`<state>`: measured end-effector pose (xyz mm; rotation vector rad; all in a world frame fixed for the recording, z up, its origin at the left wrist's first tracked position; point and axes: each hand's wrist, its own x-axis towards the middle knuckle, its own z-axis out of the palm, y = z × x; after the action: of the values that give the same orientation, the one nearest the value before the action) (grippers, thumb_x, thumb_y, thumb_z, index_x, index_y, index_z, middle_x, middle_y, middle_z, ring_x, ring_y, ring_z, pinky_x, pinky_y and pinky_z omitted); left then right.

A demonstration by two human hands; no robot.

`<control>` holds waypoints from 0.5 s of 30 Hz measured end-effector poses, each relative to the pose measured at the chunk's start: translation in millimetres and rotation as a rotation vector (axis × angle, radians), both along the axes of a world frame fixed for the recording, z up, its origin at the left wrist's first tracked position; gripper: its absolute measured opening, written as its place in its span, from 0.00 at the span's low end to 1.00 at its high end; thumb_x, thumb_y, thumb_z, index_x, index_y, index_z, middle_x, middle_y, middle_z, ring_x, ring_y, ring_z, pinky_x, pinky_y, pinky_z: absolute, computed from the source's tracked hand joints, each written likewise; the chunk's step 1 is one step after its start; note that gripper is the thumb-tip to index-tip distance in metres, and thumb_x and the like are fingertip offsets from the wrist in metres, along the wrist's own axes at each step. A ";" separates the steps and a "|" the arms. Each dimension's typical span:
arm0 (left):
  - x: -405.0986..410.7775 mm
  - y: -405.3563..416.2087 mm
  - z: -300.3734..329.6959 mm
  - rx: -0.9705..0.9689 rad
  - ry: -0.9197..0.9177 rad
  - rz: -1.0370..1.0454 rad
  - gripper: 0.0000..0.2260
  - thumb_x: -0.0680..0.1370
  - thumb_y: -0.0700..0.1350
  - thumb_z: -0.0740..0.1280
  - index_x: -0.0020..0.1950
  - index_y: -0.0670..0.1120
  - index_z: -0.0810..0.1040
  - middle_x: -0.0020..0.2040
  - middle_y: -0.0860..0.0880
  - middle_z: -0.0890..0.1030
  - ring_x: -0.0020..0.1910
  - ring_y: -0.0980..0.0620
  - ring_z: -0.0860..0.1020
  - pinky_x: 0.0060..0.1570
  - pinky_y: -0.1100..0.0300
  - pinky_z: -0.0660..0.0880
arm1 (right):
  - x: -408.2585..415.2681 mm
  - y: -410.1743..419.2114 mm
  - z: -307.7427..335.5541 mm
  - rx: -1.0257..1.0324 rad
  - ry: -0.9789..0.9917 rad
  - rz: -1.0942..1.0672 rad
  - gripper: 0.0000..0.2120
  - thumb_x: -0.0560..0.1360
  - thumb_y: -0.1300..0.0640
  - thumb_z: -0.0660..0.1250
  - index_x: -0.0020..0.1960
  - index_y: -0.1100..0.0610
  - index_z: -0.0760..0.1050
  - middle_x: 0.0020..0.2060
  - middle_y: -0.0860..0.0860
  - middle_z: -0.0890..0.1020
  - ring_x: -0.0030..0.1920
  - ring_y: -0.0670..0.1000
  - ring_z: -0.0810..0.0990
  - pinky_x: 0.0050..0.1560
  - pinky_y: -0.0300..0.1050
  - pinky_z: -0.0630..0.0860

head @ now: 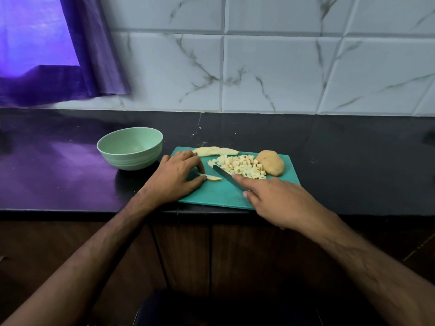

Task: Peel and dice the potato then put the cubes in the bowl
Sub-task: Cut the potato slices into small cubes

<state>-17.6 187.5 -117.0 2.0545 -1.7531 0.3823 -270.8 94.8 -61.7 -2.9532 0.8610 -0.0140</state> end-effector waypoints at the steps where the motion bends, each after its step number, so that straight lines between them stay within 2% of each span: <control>1: 0.6 0.5 -0.6 -0.016 0.016 0.005 0.09 0.78 0.59 0.67 0.51 0.55 0.78 0.54 0.57 0.75 0.57 0.55 0.72 0.52 0.54 0.62 | 1.3 -0.6 1.2 0.014 0.000 0.004 0.23 0.86 0.45 0.50 0.80 0.35 0.52 0.34 0.44 0.74 0.32 0.43 0.74 0.37 0.45 0.74; 4: 0.4 2.6 -0.4 -0.032 0.046 -0.028 0.10 0.77 0.60 0.68 0.46 0.55 0.76 0.47 0.60 0.73 0.51 0.59 0.71 0.50 0.55 0.61 | 2.7 -1.0 4.5 0.044 0.002 0.007 0.23 0.87 0.45 0.49 0.80 0.34 0.52 0.35 0.44 0.76 0.28 0.43 0.75 0.40 0.46 0.78; 6: 0.3 3.7 0.6 -0.035 0.066 -0.043 0.10 0.77 0.61 0.68 0.45 0.56 0.76 0.45 0.61 0.73 0.49 0.61 0.71 0.49 0.55 0.61 | 2.0 -0.8 5.3 0.038 -0.020 0.000 0.23 0.87 0.45 0.50 0.80 0.33 0.52 0.36 0.44 0.74 0.28 0.43 0.74 0.41 0.46 0.79; 9: 0.2 4.6 0.5 -0.044 0.066 -0.057 0.11 0.76 0.62 0.66 0.44 0.56 0.75 0.44 0.61 0.73 0.47 0.60 0.72 0.48 0.55 0.61 | -2.3 -0.2 5.9 0.020 -0.069 0.006 0.23 0.87 0.45 0.50 0.80 0.33 0.51 0.34 0.43 0.72 0.31 0.42 0.72 0.38 0.45 0.74; 12: -0.8 4.8 0.2 -0.050 0.063 -0.064 0.11 0.76 0.63 0.65 0.45 0.57 0.75 0.43 0.61 0.74 0.47 0.59 0.73 0.48 0.53 0.63 | -9.5 1.5 4.7 0.027 -0.053 0.021 0.24 0.87 0.45 0.50 0.80 0.32 0.49 0.34 0.43 0.71 0.32 0.42 0.71 0.40 0.46 0.75; 15: -0.3 4.0 0.1 -0.035 0.047 -0.092 0.08 0.78 0.61 0.67 0.50 0.58 0.77 0.44 0.61 0.75 0.49 0.58 0.75 0.48 0.51 0.65 | -13.3 6.4 -2.4 0.038 -0.025 0.028 0.24 0.87 0.45 0.49 0.80 0.32 0.48 0.33 0.42 0.66 0.32 0.42 0.66 0.36 0.43 0.67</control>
<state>-17.9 191.5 -116.9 1.9356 -1.7925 0.3313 -284.1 101.2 -64.1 -2.9227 0.8077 -0.0321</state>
